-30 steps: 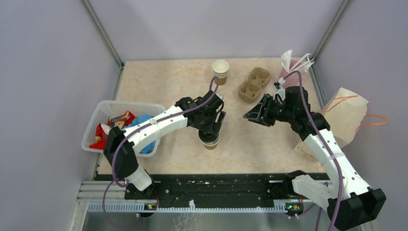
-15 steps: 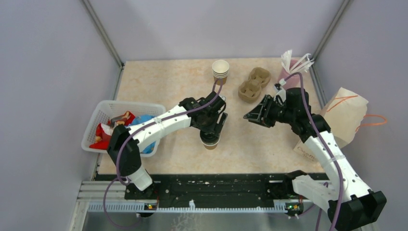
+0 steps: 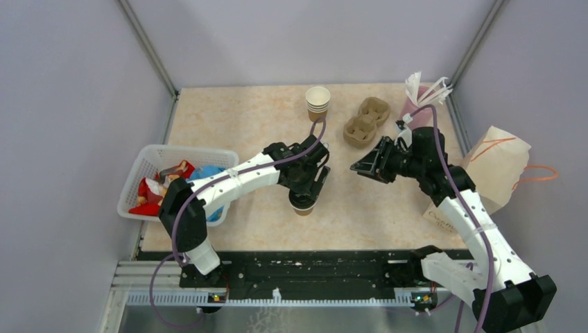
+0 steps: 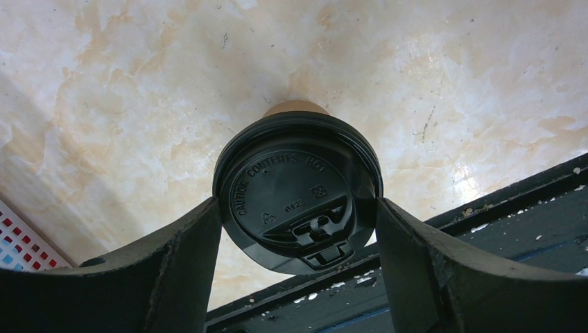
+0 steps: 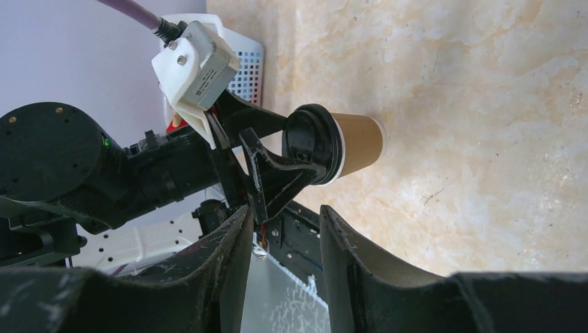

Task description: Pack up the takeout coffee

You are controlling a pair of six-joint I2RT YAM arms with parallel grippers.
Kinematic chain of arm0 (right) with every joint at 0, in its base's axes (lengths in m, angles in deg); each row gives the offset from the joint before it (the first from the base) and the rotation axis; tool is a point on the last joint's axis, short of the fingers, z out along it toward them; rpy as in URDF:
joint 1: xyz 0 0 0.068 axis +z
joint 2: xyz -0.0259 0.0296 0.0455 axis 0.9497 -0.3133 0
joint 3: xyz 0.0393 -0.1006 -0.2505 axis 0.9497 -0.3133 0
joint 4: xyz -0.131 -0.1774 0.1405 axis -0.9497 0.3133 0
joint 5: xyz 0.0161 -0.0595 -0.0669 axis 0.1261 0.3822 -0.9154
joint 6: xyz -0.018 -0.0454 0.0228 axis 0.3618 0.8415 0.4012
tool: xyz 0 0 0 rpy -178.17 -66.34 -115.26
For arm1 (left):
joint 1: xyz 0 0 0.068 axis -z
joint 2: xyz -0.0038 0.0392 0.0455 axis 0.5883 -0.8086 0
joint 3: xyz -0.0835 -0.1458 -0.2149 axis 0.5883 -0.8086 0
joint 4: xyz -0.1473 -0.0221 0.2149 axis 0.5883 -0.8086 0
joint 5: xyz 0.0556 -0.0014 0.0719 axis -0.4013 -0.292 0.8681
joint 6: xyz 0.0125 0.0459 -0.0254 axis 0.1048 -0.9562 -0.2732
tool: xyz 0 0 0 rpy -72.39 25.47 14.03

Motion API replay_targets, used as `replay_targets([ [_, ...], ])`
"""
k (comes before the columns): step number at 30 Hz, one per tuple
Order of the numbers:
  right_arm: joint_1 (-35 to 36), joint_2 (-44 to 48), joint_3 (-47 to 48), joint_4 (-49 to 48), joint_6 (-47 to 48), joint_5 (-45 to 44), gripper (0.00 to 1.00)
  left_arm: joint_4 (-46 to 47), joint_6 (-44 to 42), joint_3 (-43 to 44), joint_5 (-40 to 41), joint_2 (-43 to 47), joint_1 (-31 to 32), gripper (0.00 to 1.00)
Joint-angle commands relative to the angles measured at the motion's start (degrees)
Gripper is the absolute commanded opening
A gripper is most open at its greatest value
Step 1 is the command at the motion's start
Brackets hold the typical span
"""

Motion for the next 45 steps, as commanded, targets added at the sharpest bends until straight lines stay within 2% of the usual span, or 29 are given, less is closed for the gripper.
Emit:
replay_targets([
  [1, 0.3, 1.1, -0.1, -1.8, -0.2, 0.3, 0.40, -0.2, -1.0, 0.8, 1.4, -0.6, 0.3, 0.78],
  [23, 0.3, 1.2, -0.7, -2.2, -0.7, 0.3, 0.40, -1.1, -0.9, 0.8, 0.0, 0.7, 0.5, 0.79],
  [41, 0.3, 1.2, -0.9, -2.1, -0.5, 0.6, 0.40, -1.5, -0.6, 0.3, 1.7, 0.2, 1.1, 0.84],
  [45, 0.3, 1.1, -1.2, -2.0, -0.3, 0.7, 0.40, -2.4, -0.5, 0.8, 1.7, 0.2, 1.1, 0.89],
])
